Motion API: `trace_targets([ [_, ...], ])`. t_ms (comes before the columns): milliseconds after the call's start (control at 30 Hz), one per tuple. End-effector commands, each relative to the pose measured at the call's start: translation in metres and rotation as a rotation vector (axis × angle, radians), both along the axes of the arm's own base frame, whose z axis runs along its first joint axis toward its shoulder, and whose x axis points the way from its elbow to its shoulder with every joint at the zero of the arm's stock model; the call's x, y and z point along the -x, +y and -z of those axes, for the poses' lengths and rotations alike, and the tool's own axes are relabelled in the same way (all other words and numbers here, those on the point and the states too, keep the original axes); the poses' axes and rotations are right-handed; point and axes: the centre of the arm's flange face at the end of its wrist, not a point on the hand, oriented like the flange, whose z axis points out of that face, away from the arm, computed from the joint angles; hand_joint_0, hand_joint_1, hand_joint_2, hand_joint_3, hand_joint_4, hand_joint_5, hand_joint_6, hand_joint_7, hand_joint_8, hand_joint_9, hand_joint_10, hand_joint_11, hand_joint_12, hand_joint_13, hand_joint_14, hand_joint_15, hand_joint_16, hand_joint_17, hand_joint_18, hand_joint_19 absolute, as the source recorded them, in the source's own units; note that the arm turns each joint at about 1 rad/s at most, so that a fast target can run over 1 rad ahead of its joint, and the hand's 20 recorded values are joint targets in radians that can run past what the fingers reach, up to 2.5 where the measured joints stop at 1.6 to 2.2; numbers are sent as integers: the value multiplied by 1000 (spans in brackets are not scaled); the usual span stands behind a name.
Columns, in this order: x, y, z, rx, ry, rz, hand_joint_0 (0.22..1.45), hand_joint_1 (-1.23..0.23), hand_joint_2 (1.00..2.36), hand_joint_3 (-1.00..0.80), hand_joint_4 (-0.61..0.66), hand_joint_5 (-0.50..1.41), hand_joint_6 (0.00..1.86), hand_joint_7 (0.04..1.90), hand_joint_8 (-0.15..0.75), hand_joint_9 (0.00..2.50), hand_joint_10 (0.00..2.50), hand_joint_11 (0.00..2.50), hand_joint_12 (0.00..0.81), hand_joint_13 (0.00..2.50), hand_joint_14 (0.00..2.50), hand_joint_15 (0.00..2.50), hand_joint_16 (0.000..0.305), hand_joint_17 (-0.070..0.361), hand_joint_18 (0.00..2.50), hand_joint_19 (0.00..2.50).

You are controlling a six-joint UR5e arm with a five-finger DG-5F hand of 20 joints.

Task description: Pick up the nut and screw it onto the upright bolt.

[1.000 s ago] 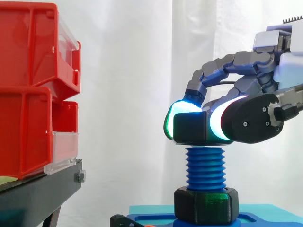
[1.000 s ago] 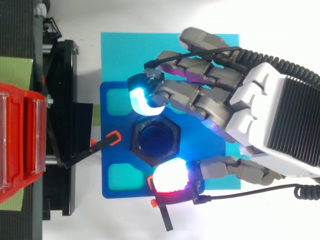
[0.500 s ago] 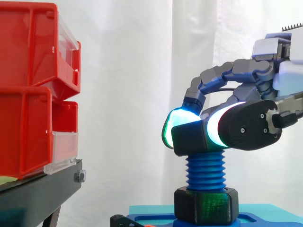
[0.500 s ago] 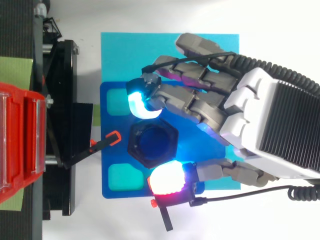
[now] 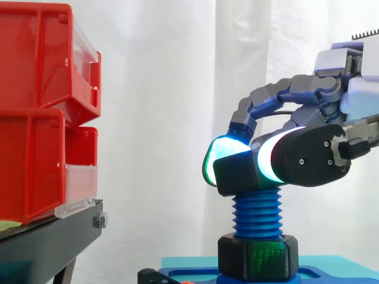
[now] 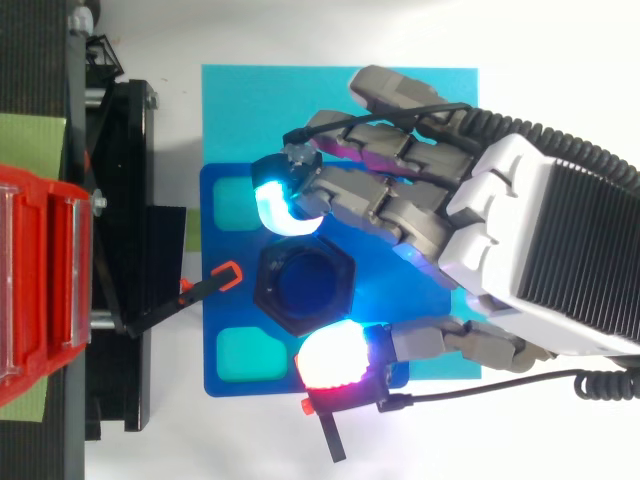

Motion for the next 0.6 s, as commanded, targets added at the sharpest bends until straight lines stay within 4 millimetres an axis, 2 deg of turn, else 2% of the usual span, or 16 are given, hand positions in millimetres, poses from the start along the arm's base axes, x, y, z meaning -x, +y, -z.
trace_targets([
  [0, 0, -1, -1, 0, 0, 1, 580, -612, 1003, -459, 219, -157, 857, 1036, 319, 728, 1, 68, 328, 577, 0, 0, 38, 85, 379, 0],
  [567, 3, -4, 3, -16, 24, 2, 581, -614, 1003, -461, 219, -158, 857, 1036, 319, 728, 0, 74, 326, 577, 0, 0, 38, 85, 378, 0],
])
